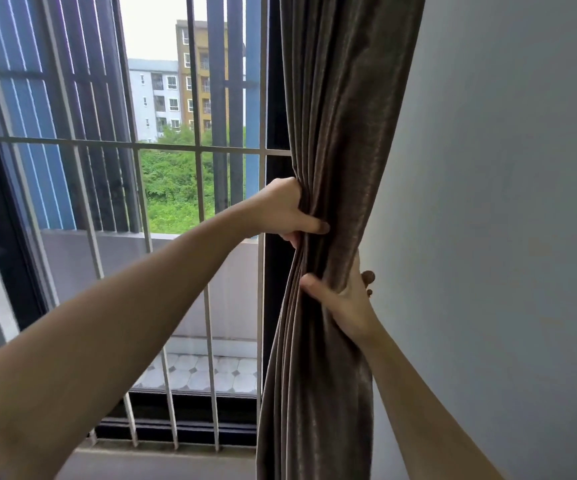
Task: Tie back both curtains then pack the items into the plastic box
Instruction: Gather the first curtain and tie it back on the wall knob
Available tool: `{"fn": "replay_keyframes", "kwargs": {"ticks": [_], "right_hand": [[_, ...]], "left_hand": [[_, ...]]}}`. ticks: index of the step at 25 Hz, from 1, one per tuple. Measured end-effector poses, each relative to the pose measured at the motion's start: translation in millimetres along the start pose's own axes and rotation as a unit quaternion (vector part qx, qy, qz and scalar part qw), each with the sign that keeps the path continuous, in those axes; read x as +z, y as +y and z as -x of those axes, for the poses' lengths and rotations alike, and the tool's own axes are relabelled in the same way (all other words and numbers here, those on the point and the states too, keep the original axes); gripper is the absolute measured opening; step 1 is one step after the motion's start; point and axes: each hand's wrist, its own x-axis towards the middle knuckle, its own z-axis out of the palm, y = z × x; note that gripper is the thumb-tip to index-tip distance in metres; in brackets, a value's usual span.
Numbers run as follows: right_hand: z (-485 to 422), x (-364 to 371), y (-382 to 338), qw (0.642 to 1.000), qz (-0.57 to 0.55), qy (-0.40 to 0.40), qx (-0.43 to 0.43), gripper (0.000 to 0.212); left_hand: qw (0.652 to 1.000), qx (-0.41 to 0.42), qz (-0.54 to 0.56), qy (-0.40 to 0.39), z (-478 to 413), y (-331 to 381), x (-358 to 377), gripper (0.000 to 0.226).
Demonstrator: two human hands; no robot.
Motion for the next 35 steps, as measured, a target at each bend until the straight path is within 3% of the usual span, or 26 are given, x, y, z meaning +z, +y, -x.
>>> {"fn": "replay_keyframes", "kwargs": {"ticks": [4, 8, 15, 17, 19, 22, 24, 29, 35], "right_hand": [[-2, 18, 3, 0.990, 0.112, 0.081, -0.038, 0.085], [-2, 31, 6, 0.982, 0.096, 0.156, -0.041, 0.087], [-4, 26, 13, 0.982, 0.073, 0.167, -0.045, 0.076], [-4, 3, 18, 0.986, 0.074, 0.142, -0.042, 0.074], [-3, -30, 19, 0.986, 0.089, 0.128, -0.054, 0.074], [0, -78, 12, 0.985, 0.096, 0.134, -0.057, 0.051], [4, -103, 7, 0.984, 0.098, 0.137, -0.063, 0.035], [10, -142, 0, 0.981, 0.119, 0.139, -0.061, 0.043], [5, -177, 2, 0.982, 0.144, 0.118, -0.043, 0.035]], "left_hand": [[0.998, 0.015, -0.054, 0.015, -3, 14, 8, 0.021], [0.999, 0.012, -0.039, 0.011, 1, 28, 13, 0.021], [0.999, 0.021, -0.025, 0.015, 12, 26, 18, 0.016], [0.997, 0.016, 0.070, -0.010, 18, 16, 21, 0.021], [0.970, 0.018, 0.232, -0.071, 25, 2, 28, 0.030], [0.938, -0.026, 0.344, -0.019, 20, -25, 50, 0.031], [0.942, -0.081, 0.326, 0.024, 10, -46, 77, 0.022], [0.952, -0.187, 0.242, -0.016, -13, -90, 162, 0.024], [0.954, -0.231, 0.188, -0.045, -50, -106, 237, 0.050]]}}
